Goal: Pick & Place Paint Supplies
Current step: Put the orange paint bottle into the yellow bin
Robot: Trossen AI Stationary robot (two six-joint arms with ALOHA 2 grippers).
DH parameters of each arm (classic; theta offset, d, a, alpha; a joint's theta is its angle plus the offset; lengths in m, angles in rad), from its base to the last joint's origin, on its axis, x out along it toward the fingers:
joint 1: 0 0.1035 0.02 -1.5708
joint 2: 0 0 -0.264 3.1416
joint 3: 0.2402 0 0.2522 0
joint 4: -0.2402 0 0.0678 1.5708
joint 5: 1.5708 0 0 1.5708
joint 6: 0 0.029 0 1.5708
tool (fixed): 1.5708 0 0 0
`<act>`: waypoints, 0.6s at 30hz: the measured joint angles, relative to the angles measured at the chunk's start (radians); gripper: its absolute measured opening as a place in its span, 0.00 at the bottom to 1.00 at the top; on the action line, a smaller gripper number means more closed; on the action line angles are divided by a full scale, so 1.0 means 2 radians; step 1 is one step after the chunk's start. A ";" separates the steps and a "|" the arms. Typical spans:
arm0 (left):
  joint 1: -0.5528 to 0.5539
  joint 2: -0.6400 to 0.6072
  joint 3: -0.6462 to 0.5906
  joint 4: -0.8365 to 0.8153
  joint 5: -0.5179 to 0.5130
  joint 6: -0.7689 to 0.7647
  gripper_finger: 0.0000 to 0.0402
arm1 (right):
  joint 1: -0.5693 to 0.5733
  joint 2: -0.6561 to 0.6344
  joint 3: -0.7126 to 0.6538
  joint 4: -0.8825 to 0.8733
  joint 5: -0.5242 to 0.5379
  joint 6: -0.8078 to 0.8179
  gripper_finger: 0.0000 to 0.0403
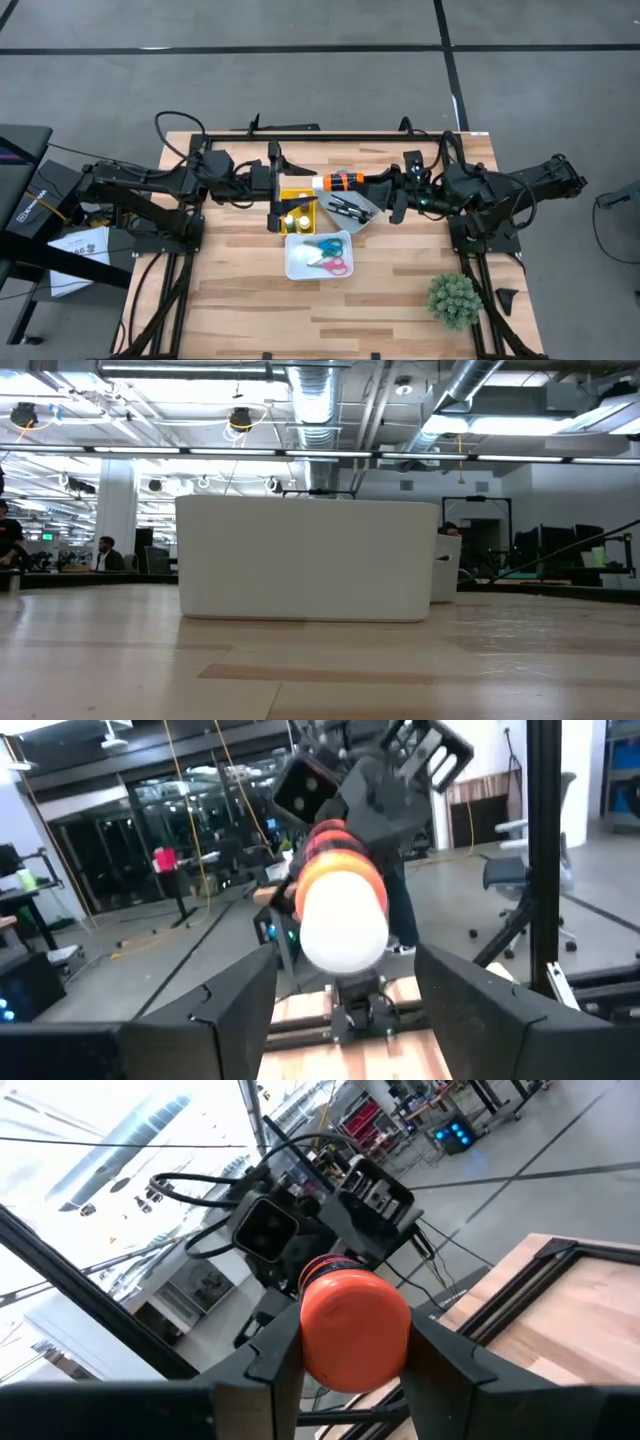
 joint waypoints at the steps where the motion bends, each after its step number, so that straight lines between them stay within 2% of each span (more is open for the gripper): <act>1: 0.000 0.001 0.000 0.007 0.000 0.000 0.57 | 0.000 0.000 0.000 0.000 0.000 0.000 0.33; 7: 0.000 0.013 0.001 0.054 -0.002 -0.001 0.57 | -0.001 0.000 0.000 0.004 -0.010 -0.006 0.33; 18: 0.000 0.022 0.000 0.058 0.000 -0.020 0.51 | 0.000 0.000 0.000 0.004 -0.011 -0.011 0.33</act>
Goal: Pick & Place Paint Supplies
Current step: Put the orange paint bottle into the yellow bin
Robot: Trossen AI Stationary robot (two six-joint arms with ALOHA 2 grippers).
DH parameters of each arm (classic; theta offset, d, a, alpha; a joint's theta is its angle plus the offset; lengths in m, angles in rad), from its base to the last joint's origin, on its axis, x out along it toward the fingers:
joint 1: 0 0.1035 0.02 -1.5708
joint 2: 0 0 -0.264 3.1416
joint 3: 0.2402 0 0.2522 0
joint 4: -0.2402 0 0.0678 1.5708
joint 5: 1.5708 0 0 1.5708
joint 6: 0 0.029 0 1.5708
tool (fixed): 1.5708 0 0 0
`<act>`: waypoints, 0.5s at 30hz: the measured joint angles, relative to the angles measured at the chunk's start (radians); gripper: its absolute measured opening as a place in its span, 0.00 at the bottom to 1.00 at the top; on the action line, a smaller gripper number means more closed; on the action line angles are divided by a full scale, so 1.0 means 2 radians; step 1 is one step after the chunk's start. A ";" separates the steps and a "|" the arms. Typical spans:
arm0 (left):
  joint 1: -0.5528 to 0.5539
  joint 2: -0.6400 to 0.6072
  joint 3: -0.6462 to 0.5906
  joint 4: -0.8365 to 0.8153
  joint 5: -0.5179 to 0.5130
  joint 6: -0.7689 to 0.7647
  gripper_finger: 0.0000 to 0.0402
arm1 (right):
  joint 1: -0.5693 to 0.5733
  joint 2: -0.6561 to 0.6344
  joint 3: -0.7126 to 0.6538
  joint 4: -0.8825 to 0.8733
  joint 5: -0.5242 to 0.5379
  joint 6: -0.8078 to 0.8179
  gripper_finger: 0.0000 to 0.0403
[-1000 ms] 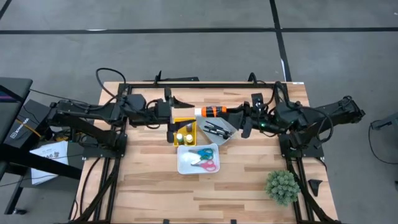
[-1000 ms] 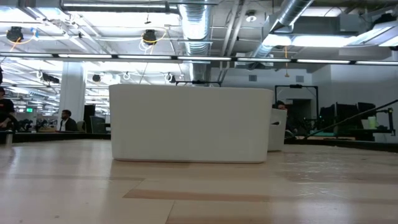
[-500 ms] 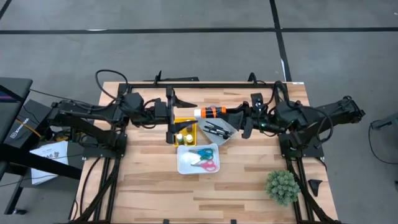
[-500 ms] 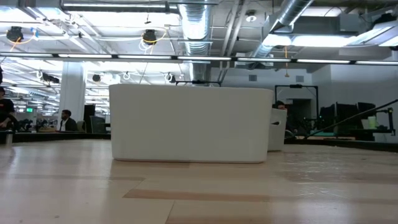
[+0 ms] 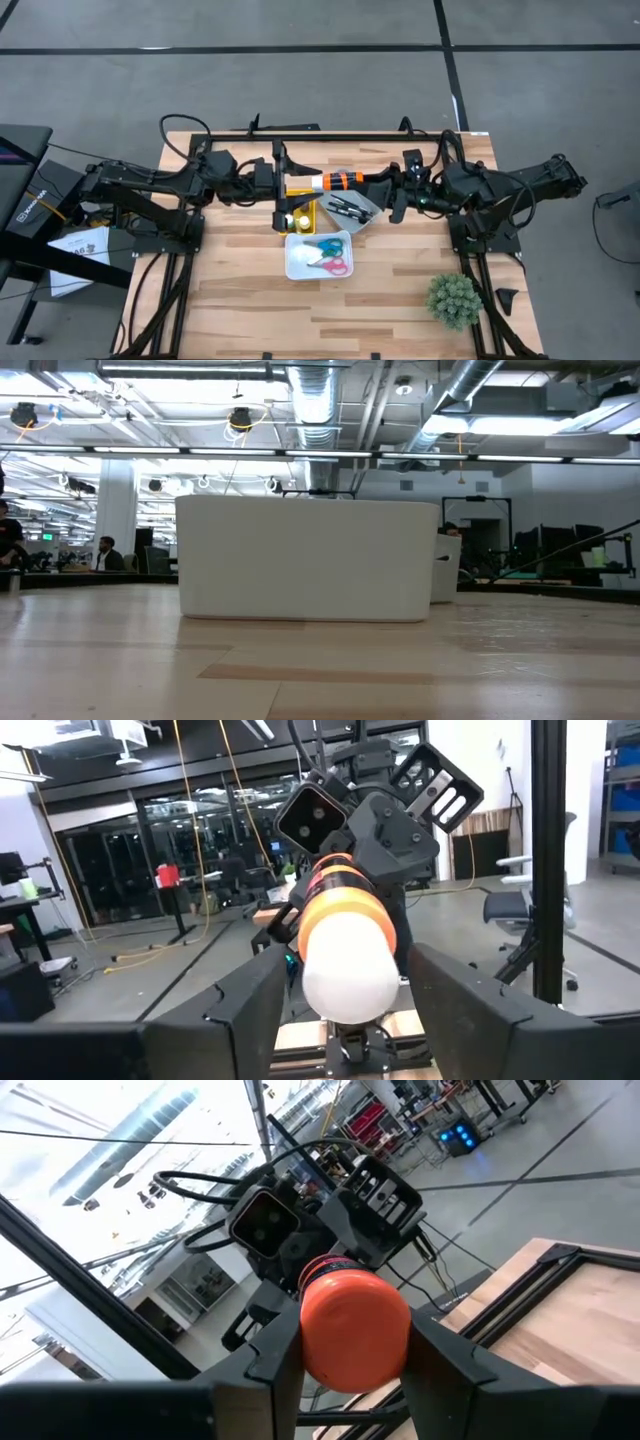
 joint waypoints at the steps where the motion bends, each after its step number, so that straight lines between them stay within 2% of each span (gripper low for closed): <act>1: 0.000 0.000 0.000 0.001 0.000 -0.003 0.50 | 0.000 0.000 0.000 0.000 0.000 0.000 0.33; 7: 0.000 0.000 0.000 0.002 0.001 -0.007 0.42 | 0.000 0.000 0.000 0.000 0.000 0.000 0.33; 13: 0.000 0.000 0.000 0.002 0.003 -0.007 0.28 | 0.000 0.000 0.000 0.000 0.000 -0.001 0.33; 15: 0.000 0.000 0.000 0.002 0.004 -0.007 0.27 | 0.000 0.000 0.000 0.000 0.000 -0.001 0.34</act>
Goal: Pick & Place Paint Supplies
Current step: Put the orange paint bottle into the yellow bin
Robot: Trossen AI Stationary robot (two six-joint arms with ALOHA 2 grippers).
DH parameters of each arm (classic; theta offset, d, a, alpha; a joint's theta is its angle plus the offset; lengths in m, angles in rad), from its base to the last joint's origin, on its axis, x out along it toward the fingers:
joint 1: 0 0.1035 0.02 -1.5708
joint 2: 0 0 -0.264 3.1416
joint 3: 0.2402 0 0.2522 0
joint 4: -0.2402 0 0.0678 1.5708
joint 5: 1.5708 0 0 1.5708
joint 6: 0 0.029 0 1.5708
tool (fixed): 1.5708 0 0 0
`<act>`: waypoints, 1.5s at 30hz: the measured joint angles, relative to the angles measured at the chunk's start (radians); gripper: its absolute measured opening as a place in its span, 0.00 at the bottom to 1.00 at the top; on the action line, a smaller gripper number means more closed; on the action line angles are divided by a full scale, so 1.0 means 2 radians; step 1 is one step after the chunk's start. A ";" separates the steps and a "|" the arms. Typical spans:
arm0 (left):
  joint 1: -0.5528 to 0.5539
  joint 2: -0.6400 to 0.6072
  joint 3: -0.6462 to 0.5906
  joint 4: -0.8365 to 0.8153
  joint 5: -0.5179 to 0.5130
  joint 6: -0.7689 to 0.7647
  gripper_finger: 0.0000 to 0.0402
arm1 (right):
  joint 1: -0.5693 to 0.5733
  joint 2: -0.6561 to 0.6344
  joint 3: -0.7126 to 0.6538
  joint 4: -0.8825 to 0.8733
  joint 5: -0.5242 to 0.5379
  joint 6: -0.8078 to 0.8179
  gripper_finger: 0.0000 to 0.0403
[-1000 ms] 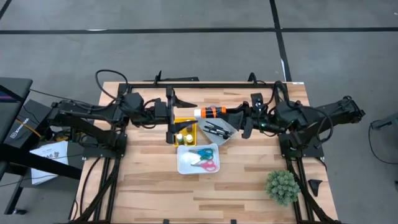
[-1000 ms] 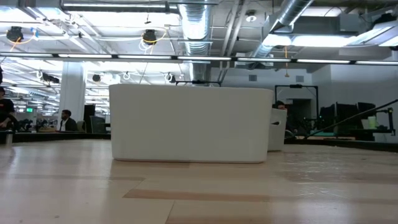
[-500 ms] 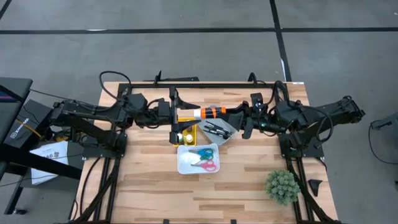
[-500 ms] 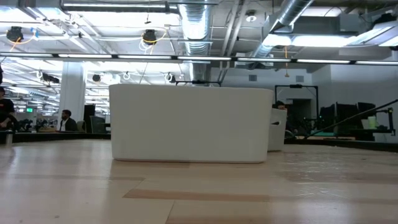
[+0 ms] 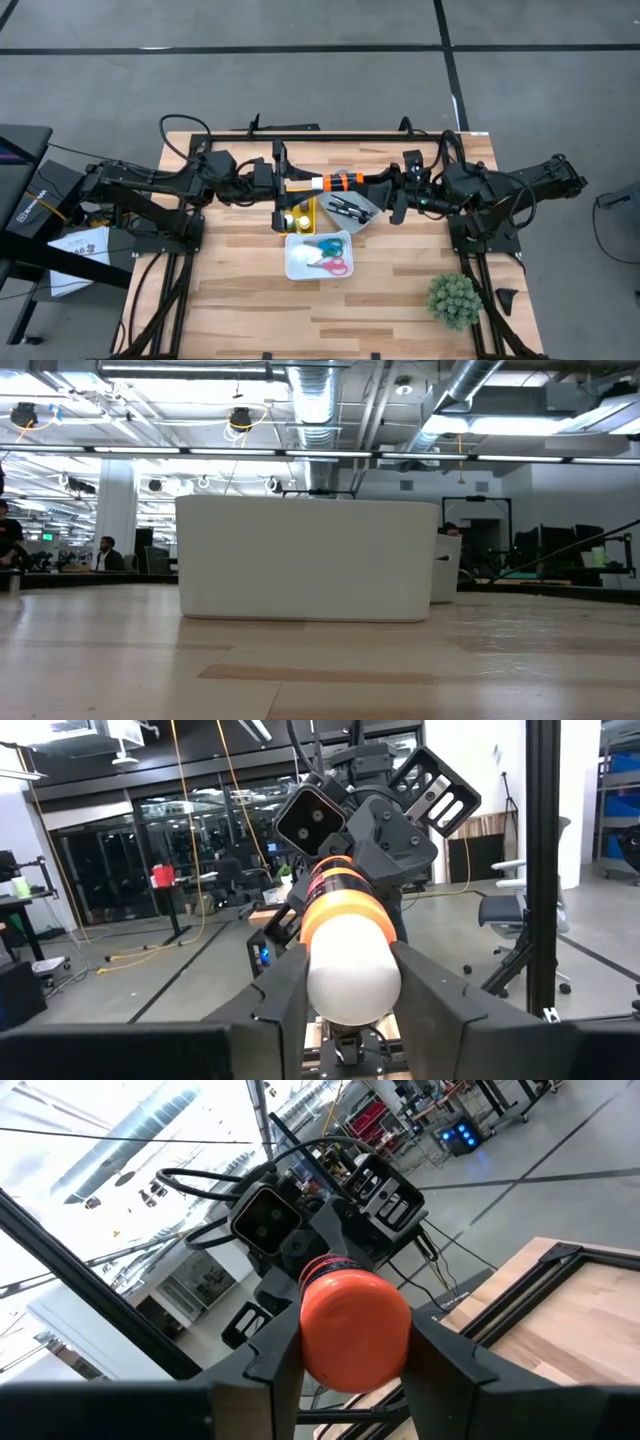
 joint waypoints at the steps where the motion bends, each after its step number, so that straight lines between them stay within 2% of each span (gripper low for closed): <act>1: 0.000 0.000 0.000 0.000 0.000 0.000 0.27 | 0.000 0.000 0.000 0.000 0.000 0.000 0.34; 5: 0.000 0.000 0.000 0.000 0.000 -0.001 0.27 | 0.000 0.000 0.000 0.000 0.002 0.000 0.39; 10: 0.000 0.000 0.000 -0.016 0.000 -0.014 0.27 | 0.000 0.000 0.000 0.004 0.021 0.000 0.49; 17: 0.000 -0.017 0.000 -0.128 0.001 -0.040 0.27 | -0.005 -0.002 0.000 0.007 0.030 -0.012 0.63; 26: 0.000 -0.057 0.000 -0.314 -0.004 -0.094 0.27 | -0.015 -0.019 0.000 0.004 0.027 -0.029 0.65; 32: 0.018 -0.056 0.006 -0.342 -0.018 -0.108 0.27 | -0.023 -0.033 0.000 -0.002 0.026 -0.046 0.65; 36: 0.051 -0.028 0.048 -0.363 -0.018 -0.102 0.27 | -0.023 -0.037 0.000 -0.003 0.025 -0.053 0.65; 40: 0.090 0.019 0.121 -0.410 -0.016 -0.063 0.27 | -0.023 -0.041 0.000 -0.007 0.025 -0.061 0.65; 45: 0.149 0.090 0.224 -0.472 0.041 -0.041 0.27 | -0.022 -0.044 0.000 -0.011 0.025 -0.067 0.65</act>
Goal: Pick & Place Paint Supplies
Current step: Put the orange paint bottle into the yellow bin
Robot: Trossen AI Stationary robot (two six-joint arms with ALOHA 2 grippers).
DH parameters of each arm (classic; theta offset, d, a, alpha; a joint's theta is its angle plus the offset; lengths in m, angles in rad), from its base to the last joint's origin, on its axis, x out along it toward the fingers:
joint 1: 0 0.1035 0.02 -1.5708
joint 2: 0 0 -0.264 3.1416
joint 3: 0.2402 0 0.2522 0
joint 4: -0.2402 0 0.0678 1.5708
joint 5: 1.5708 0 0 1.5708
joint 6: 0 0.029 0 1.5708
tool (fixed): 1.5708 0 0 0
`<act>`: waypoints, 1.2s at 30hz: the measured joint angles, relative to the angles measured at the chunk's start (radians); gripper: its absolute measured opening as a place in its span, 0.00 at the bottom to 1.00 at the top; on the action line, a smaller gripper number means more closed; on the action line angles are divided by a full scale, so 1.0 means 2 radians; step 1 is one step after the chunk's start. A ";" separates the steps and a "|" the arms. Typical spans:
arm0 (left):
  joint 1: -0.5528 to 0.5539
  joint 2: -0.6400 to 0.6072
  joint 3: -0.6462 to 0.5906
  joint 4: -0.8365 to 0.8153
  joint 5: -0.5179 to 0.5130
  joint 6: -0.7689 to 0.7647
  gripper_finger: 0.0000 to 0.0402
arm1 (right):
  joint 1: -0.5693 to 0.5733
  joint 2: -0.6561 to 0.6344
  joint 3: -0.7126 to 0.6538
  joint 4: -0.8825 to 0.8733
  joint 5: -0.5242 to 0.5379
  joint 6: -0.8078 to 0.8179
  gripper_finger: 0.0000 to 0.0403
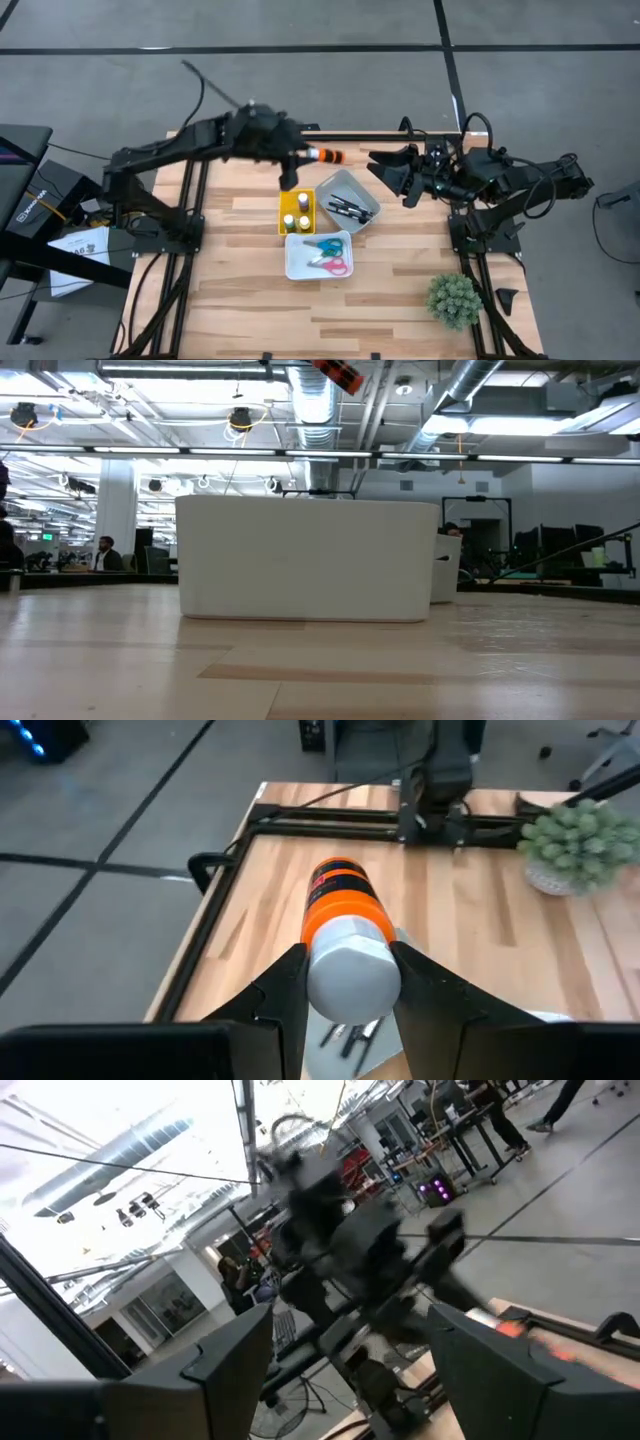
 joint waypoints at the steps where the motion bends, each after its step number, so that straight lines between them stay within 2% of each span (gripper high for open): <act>1: 0.010 0.014 0.019 -0.011 0.009 0.005 0.27 | 0.000 -0.001 0.000 0.000 0.000 -0.002 0.65; 9: 0.044 0.116 0.150 -0.134 0.024 0.029 0.27 | 0.007 -0.006 0.000 -0.003 -0.001 -0.012 0.65; 14: 0.044 0.162 0.185 -0.207 0.023 0.023 0.27 | 0.007 -0.007 0.000 -0.014 -0.001 -0.012 0.65; 21: 0.046 0.195 0.185 -0.299 0.024 -0.006 0.27 | 0.007 -0.007 0.000 -0.018 -0.001 -0.012 0.65; 25: 0.049 0.194 0.179 -0.329 0.022 -0.014 0.27 | 0.007 -0.007 0.000 -0.024 -0.002 -0.012 0.65; 31: 0.048 0.171 0.142 -0.362 0.020 -0.028 0.27 | 0.010 -0.007 0.000 -0.027 -0.004 -0.010 0.65; 36: 0.047 0.151 0.087 -0.361 0.020 -0.039 0.27 | 0.010 -0.007 0.000 -0.028 -0.004 -0.010 0.65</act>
